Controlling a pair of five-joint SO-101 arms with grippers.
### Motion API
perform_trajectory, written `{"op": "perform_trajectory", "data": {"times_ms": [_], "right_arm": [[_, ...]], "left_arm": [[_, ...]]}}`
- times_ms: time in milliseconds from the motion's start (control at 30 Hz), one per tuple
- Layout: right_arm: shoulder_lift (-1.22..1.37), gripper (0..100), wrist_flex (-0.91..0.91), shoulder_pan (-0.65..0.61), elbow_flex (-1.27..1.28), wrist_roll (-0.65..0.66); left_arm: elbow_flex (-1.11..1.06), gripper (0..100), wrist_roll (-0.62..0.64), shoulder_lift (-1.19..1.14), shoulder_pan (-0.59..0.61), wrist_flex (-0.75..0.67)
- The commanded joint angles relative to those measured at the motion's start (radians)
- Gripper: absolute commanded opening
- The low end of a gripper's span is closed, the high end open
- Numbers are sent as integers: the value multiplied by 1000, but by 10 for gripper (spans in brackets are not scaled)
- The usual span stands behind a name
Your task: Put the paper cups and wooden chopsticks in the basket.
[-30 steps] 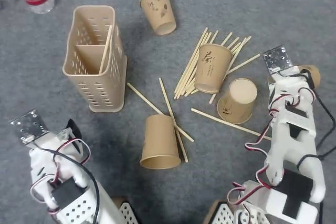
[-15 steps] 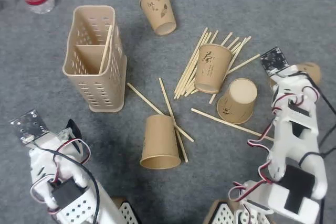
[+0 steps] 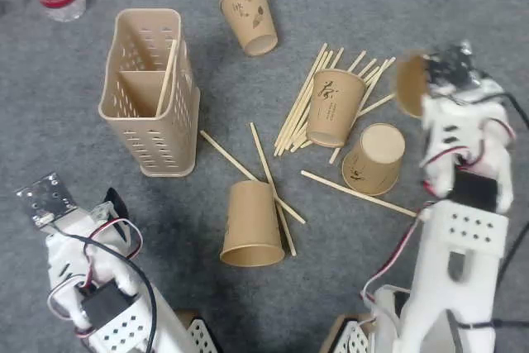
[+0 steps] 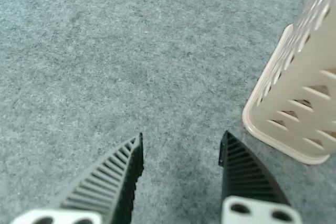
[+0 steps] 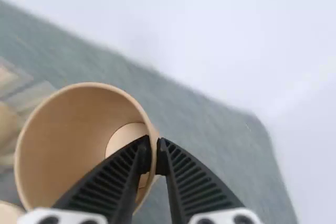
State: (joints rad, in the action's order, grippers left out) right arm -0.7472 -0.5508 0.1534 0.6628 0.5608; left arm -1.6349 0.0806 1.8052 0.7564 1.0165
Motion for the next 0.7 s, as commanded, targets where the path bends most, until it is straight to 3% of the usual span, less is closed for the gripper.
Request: {"op": "perform_trajectory", "data": {"times_ms": [0,300,467,667], "right_arm": [[-33,7,-255,-189,-298,-68],[414,9,-768,-604,-1083,-301],[634,8,-829,-742,-1393,-307],[782,7,-774,-814,-1614,-307]], "left_arm": [[2,224,-14,17,-3,-21],[2,224,-14,17,-3,-20],[2,224,-14,17,-3,-21],[2,224,-14,17,-3,-21]]}}
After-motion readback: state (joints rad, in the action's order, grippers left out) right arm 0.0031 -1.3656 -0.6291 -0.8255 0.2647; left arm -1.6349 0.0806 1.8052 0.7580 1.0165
